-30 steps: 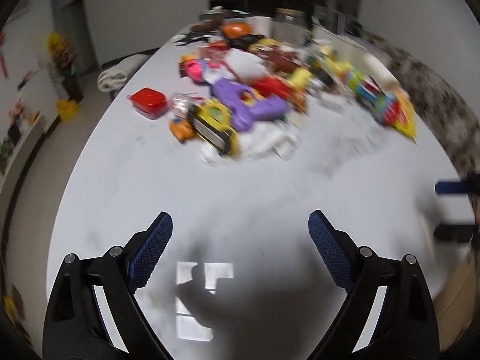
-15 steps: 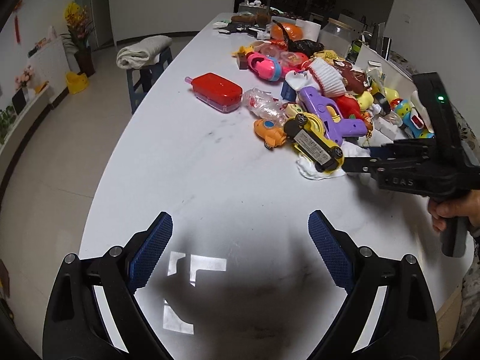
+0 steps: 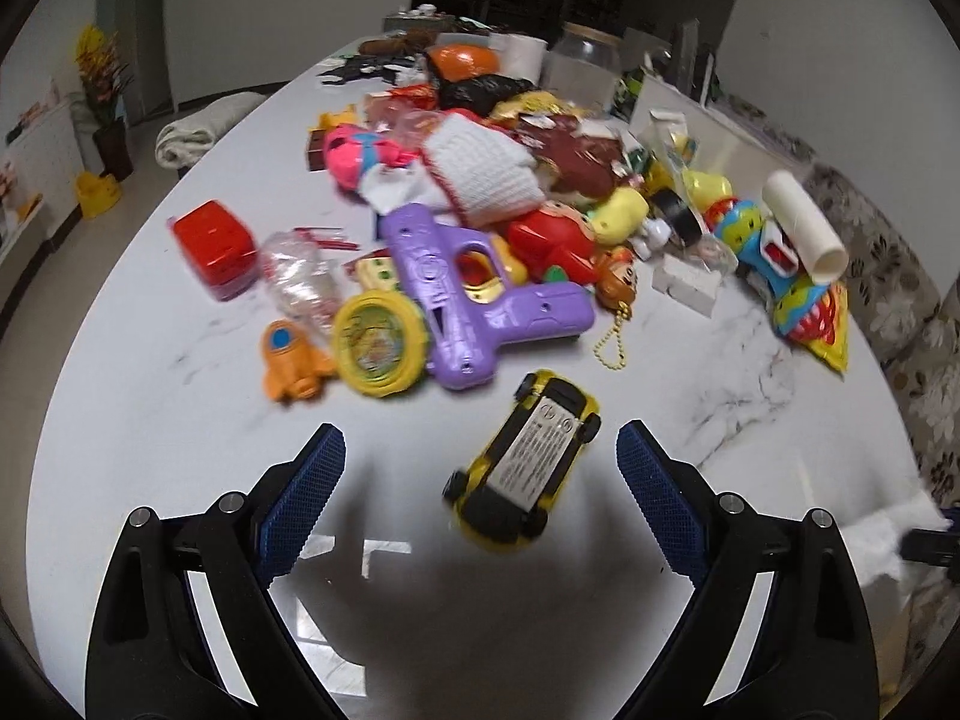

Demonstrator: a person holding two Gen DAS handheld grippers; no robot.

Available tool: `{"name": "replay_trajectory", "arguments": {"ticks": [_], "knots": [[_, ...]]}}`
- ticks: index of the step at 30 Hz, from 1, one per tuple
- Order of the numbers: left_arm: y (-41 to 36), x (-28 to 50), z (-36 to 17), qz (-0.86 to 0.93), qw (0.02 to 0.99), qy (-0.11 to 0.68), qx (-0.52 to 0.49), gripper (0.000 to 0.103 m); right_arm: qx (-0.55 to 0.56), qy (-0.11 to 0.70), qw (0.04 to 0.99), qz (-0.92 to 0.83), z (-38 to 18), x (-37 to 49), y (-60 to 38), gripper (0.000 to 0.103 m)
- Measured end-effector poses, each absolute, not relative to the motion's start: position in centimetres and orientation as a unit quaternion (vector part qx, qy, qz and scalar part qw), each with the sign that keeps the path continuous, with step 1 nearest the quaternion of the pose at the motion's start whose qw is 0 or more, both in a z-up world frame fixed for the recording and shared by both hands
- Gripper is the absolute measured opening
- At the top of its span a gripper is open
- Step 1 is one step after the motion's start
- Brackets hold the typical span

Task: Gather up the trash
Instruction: 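Grasp the white cloth with the right tool while the left tool grasps the yellow toy car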

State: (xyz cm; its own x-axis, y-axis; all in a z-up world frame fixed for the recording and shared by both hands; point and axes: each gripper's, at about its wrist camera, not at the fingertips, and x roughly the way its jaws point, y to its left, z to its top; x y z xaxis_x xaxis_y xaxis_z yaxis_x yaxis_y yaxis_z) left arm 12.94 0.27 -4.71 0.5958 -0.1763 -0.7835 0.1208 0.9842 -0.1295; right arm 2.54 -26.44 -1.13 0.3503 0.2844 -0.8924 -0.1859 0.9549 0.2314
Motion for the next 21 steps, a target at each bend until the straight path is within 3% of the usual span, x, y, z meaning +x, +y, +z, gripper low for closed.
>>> {"name": "replay_trajectory", "arguments": {"ticks": [5,7,8,9,10,11,16,21], "knots": [[-2.5,14.4,-7.1,-0.097,0.878,0.466,0.047,0.090,0.085,0.555,0.818,0.127,-1.0,-0.3,-29.4,0.020],[-3.0,14.5,-7.7,-0.106,0.879,0.460,0.065,0.084,0.090,0.556,0.817,0.124,-1.4,-0.7,-29.9,0.020],[-3.0,14.5,-7.6,-0.110,0.879,0.460,0.063,0.075,0.092,0.556,0.817,0.123,-1.5,-0.6,-30.1,0.020],[-3.2,14.5,-7.3,-0.113,0.878,0.460,0.064,0.054,0.094,0.555,0.817,0.121,-1.7,-0.6,-30.2,0.020],[-3.4,14.3,-7.1,-0.115,0.878,0.460,0.067,0.041,0.097,0.553,0.819,0.121,-1.8,-0.7,-30.3,0.020],[-3.5,14.1,-7.0,-0.117,0.876,0.464,0.067,0.034,0.099,0.550,0.820,0.123,-1.8,-0.6,-30.3,0.020],[-2.8,10.2,-3.6,-0.116,0.881,0.458,0.016,0.034,0.094,0.530,0.826,0.165,-0.4,-0.4,-29.1,0.020],[-3.8,1.1,2.3,-0.158,0.888,0.431,0.014,0.034,0.073,0.522,0.815,0.239,2.3,-2.6,-27.6,0.020]]}}
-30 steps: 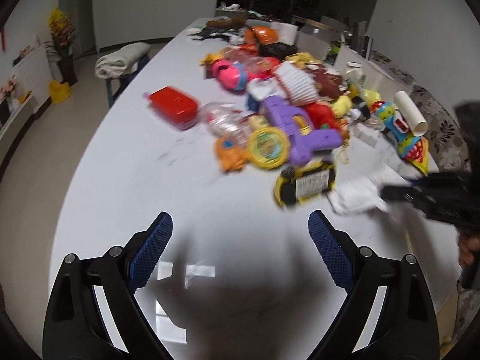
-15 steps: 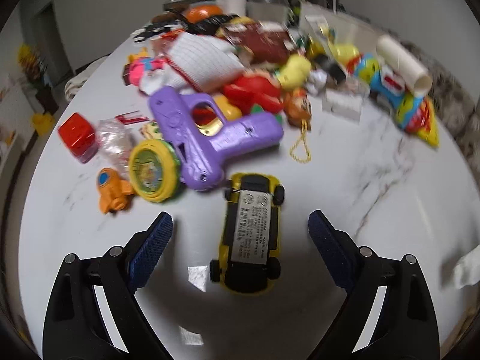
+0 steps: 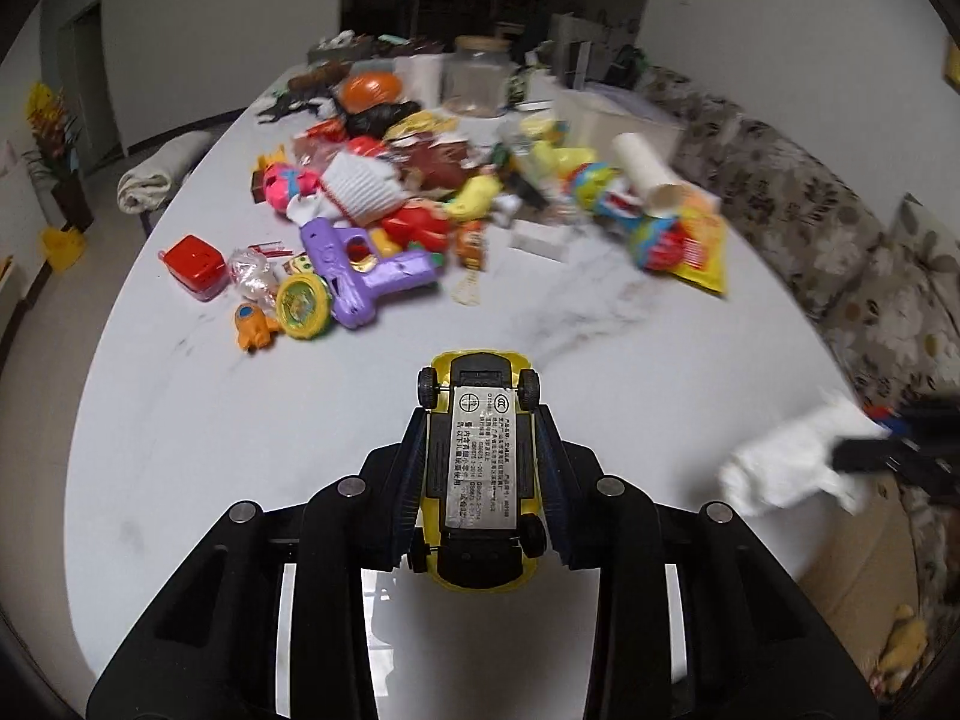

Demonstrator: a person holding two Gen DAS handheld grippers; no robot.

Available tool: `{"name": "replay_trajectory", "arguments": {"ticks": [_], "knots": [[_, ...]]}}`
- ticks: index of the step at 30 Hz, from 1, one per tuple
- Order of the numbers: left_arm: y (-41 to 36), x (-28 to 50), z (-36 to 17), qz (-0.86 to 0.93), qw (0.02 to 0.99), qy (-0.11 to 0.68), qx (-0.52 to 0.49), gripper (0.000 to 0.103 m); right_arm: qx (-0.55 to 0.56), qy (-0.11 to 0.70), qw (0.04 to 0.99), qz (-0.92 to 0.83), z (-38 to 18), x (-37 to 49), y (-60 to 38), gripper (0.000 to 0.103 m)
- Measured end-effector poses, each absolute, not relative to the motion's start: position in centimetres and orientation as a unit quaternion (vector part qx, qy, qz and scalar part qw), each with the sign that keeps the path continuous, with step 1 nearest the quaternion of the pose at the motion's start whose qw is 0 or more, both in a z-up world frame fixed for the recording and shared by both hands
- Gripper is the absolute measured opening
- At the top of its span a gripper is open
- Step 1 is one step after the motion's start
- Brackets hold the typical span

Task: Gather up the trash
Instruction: 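Grasp the white cloth with the right tool while the left tool grasps the yellow toy car, then drop the white cloth and yellow car from both tools into the box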

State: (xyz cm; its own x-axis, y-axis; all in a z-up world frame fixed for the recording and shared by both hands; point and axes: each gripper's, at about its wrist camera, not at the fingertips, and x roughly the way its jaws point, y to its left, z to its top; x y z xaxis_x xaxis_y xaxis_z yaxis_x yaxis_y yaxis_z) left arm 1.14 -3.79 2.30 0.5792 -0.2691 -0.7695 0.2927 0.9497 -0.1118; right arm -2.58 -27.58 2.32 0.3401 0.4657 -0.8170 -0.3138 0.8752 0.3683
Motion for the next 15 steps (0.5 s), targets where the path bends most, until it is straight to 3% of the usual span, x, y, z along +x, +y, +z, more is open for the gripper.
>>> {"name": "replay_trajectory", "arguments": {"ticks": [5,8,10,11,12,15], "knots": [[-5.2,-7.1,3.5,-0.181,0.879,0.437,0.053,0.034,0.022,0.542,0.784,0.300,2.9,-7.3,-26.5,0.021],[-5.8,-10.9,1.3,-0.190,0.862,0.463,0.074,0.036,-0.001,0.576,0.752,0.320,0.6,-10.1,-26.2,0.023],[-6.3,-12.2,-1.0,-0.201,0.850,0.479,0.086,0.052,-0.012,0.601,0.732,0.323,-2.0,-11.3,-25.8,0.033],[-6.4,-12.7,-2.0,-0.200,0.848,0.482,0.093,0.073,-0.019,0.607,0.725,0.324,-3.2,-11.7,-25.6,0.040],[-6.6,-13.0,-3.1,-0.195,0.845,0.487,0.102,0.085,-0.025,0.613,0.720,0.326,-4.4,-12.1,-25.3,0.055],[-6.6,-13.6,-5.9,-0.188,0.833,0.509,0.111,0.085,-0.037,0.628,0.707,0.324,-6.7,-12.8,-24.8,0.054]]}}
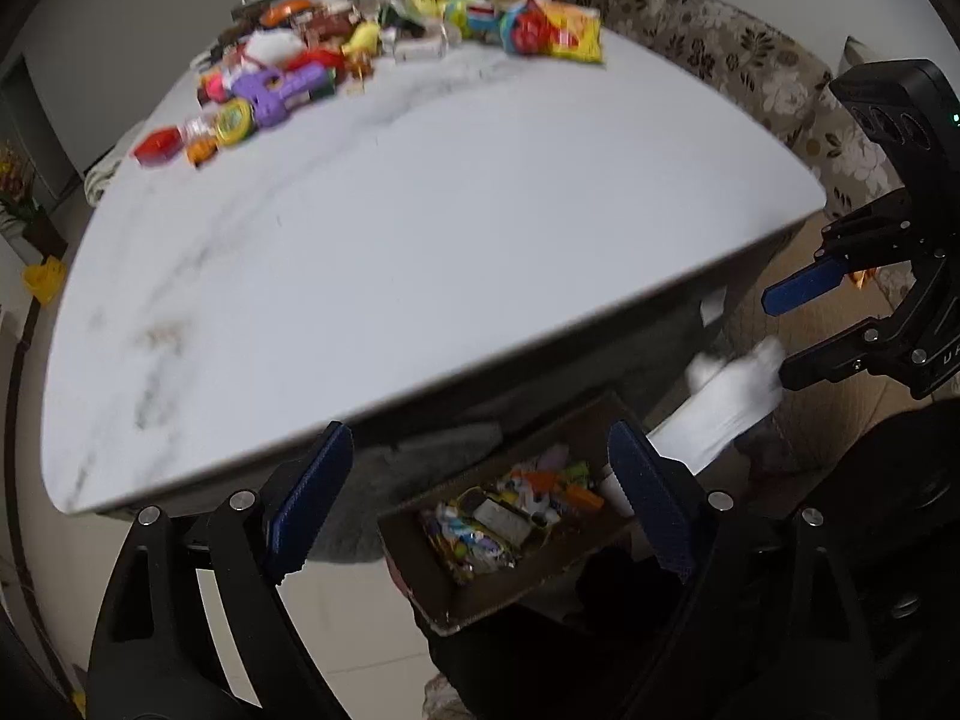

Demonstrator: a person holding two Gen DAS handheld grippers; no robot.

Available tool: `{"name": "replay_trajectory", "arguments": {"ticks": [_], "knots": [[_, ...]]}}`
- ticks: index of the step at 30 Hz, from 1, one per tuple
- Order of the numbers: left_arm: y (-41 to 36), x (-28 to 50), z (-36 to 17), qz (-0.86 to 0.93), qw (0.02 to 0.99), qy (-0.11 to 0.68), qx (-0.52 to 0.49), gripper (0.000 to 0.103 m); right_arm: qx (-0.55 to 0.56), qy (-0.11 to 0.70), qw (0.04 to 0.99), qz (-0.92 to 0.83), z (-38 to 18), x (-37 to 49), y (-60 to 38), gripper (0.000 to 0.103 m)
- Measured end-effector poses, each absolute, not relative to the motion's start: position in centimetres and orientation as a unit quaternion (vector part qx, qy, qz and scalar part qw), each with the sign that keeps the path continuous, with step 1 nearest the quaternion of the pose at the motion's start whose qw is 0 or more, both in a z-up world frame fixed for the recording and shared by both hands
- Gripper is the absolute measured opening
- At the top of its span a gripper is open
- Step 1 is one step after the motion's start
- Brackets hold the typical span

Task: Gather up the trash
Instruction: 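Drop the white cloth and yellow car from both tools into the box, then grasp the white paper tube with the right tool while the left tool grasps the purple toy gun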

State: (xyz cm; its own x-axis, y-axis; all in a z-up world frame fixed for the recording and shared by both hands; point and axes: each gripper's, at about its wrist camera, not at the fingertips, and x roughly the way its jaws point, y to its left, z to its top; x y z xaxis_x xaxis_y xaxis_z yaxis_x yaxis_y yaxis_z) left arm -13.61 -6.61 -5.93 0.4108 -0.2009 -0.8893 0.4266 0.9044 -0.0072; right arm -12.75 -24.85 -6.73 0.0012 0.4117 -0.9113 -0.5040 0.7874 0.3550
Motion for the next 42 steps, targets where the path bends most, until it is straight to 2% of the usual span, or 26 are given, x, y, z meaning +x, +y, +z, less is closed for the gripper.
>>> {"name": "replay_trajectory", "arguments": {"ticks": [1,5,7,14,21,22,23,24,33,39,42], "knots": [[-6.5,-13.6,-6.7,-0.178,0.828,0.519,0.118,0.085,-0.035,0.631,0.705,0.323,-7.0,-12.8,-24.8,0.051],[-5.1,-13.3,-6.0,-0.156,0.835,0.518,0.098,0.085,-0.016,0.587,0.742,0.324,-3.3,-10.8,-25.6,0.051],[-4.2,-12.5,-5.2,-0.143,0.840,0.516,0.087,0.085,-0.008,0.556,0.774,0.304,-1.1,-7.8,-26.3,0.060],[-1.4,-8.5,-2.8,-0.100,0.862,0.495,0.047,0.088,0.058,0.469,0.872,0.127,3.3,10.6,-30.3,0.065],[1.0,-5.0,-2.1,-0.086,0.871,0.483,0.020,0.088,0.110,0.528,0.842,0.036,-0.1,24.2,-29.3,0.065],[1.3,-4.4,-2.1,-0.084,0.873,0.480,0.023,0.088,0.110,0.537,0.836,0.028,-0.6,24.8,-29.2,0.061],[1.5,-3.8,-2.2,-0.082,0.874,0.478,0.026,0.088,0.116,0.552,0.826,0.019,-1.6,25.5,-29.0,0.051],[1.8,-3.0,-2.3,-0.082,0.875,0.477,0.026,0.088,0.130,0.554,0.822,0.015,-2.3,25.7,-28.9,0.037],[1.4,8.8,-3.2,-0.075,0.891,0.446,0.046,0.088,0.117,0.511,0.844,0.112,2.0,14.3,-25.3,0.038],[0.2,17.0,-2.9,-0.065,0.895,0.441,0.030,0.091,0.152,0.534,0.823,0.116,1.0,6.2,-25.0,0.038],[-0.5,20.6,-4.2,-0.061,0.882,0.468,0.010,0.093,0.142,0.547,0.818,0.110,0.0,3.8,-25.0,0.038]]}}
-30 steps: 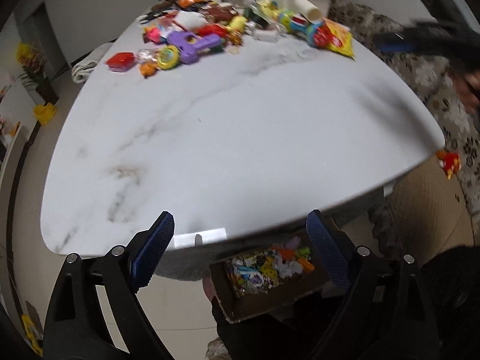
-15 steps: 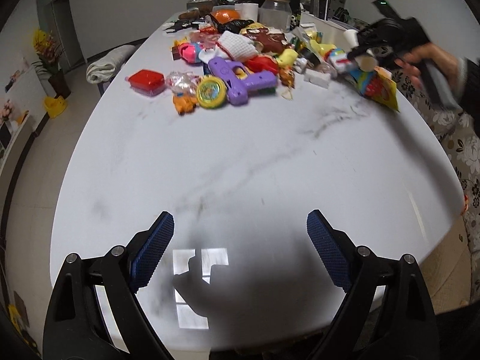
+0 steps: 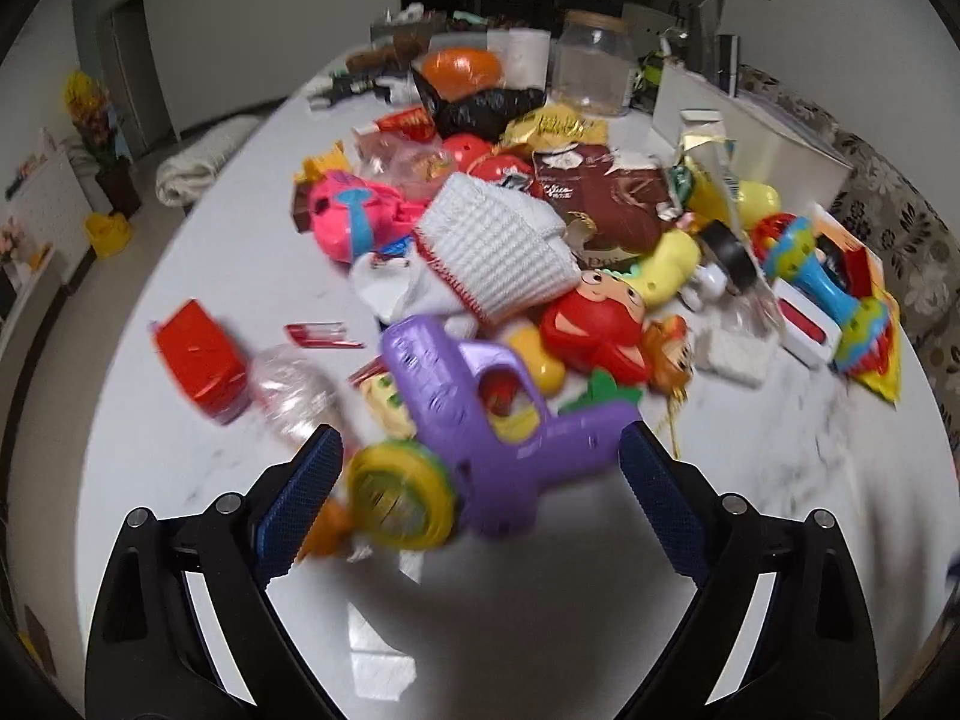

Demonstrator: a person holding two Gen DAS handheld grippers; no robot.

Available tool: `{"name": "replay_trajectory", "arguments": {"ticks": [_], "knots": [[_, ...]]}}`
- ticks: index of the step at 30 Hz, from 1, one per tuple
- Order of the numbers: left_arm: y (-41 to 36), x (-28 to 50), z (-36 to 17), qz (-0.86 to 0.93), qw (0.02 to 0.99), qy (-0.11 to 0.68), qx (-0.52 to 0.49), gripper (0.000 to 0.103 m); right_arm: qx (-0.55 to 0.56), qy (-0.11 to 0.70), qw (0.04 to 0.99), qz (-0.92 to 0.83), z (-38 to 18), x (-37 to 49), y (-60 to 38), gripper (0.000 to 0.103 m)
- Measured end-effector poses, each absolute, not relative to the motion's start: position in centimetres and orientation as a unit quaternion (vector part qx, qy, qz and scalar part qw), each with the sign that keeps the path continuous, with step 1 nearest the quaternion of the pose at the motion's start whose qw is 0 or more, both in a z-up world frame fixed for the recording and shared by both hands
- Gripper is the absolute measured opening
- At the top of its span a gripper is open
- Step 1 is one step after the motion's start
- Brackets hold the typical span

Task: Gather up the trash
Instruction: 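Grasp the white paper tube with the right tool while the left tool grasps the purple toy gun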

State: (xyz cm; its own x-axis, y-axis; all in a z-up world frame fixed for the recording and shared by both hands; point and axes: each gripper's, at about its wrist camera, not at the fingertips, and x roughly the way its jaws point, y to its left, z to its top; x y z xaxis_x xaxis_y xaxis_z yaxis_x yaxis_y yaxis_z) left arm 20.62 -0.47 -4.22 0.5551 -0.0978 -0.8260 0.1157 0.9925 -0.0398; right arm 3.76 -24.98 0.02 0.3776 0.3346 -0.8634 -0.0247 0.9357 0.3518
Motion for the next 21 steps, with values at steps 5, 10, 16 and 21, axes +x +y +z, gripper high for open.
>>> {"name": "replay_trajectory", "arguments": {"ticks": [5,10,16,21], "knots": [[-0.6,22.9,-6.4,-0.052,0.869,0.491,-0.028,0.051,0.132,0.555,0.814,0.108,-0.9,1.6,-24.8,0.038],[-0.1,19.4,-3.7,-0.080,0.884,0.457,-0.059,0.051,0.143,0.543,0.818,0.120,-0.4,1.4,-25.2,0.038],[-1.3,9.4,3.2,-0.128,0.904,0.407,-0.015,0.051,0.125,0.524,0.825,0.172,1.7,0.1,-24.8,0.038],[-3.1,-0.3,4.9,-0.139,0.898,0.417,0.026,0.051,0.083,0.530,0.814,0.221,2.4,-3.2,-24.8,0.038]]}}
